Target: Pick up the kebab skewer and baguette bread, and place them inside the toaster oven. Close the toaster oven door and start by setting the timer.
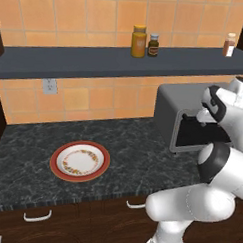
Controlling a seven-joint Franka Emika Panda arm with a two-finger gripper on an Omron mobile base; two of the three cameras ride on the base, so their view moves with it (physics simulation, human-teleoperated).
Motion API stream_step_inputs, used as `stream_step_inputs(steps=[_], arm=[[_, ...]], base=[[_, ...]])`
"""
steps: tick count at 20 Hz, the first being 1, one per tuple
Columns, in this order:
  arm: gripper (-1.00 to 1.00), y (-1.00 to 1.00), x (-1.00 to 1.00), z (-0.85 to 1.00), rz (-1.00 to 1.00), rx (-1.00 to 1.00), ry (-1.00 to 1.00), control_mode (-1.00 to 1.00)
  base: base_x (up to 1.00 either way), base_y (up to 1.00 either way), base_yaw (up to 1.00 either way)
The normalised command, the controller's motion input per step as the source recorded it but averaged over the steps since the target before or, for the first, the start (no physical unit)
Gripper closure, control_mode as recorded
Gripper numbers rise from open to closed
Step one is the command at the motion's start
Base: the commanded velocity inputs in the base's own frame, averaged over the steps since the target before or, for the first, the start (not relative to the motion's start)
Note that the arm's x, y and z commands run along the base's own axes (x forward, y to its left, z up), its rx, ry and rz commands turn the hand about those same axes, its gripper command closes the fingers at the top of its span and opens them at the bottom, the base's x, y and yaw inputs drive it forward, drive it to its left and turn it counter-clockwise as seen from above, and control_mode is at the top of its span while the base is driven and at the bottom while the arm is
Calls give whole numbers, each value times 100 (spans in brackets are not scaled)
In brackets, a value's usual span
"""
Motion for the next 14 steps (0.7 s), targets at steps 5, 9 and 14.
stream_step_inputs(steps=[5, 9, 14], arm=[[-100, 9, 34, -19, -6, 0, 0, -100], [-100, 1, -35, -6, -3, 0, -6, -100], [-100, 8, -78, -1, 0, 0, -18, -100]], base=[[0, 0, 0], [0, 0, 0], [0, 0, 0]])
